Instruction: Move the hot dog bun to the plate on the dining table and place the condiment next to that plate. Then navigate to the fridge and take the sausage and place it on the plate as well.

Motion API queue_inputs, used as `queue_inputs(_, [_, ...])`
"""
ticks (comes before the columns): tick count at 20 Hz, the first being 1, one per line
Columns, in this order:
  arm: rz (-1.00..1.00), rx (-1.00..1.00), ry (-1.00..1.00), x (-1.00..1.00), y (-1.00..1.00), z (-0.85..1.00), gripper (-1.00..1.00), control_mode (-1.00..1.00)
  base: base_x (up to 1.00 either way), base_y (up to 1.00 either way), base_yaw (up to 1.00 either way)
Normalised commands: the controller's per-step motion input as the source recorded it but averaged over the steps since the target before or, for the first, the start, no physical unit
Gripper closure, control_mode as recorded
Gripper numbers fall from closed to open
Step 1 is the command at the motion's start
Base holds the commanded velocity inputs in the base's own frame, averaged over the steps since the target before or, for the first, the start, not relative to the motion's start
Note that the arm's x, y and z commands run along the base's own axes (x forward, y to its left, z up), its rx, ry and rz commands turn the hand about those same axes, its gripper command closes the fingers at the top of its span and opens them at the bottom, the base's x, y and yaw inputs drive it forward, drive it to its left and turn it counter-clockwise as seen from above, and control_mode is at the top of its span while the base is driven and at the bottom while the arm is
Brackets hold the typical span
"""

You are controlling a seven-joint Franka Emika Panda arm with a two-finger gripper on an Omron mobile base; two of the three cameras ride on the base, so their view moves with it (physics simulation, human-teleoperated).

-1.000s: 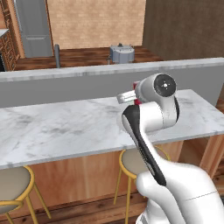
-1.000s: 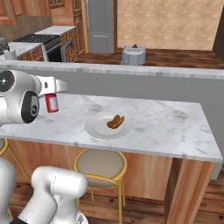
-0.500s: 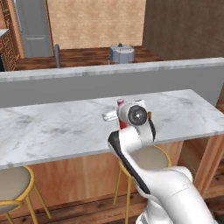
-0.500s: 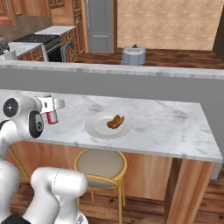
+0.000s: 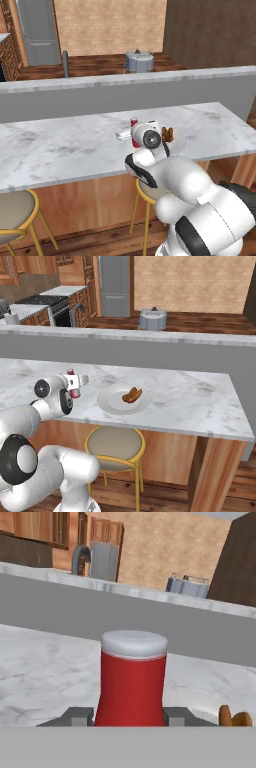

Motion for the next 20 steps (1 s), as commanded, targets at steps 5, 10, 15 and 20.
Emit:
queue_inputs(5, [0.00, 0.00, 0.07, 0.53, 0.01, -0.21, 1.00, -1.00, 0.00, 0.00, 0.00])
queue_inputs(10, [0.00, 0.00, 0.09, 0.32, 0.16, -0.36, 1.00, -1.00, 0.00, 0.00, 0.00])
queue_inputs(15, [0.00, 0.00, 0.05, 0.24, 0.27, -0.21, 1.00, -1.00, 0.00, 0.00, 0.00])
queue_inputs(20, [-0.01, 0.00, 0.02, 0.30, 0.23, -0.13, 1.00, -1.00, 0.00, 0.00, 0.00])
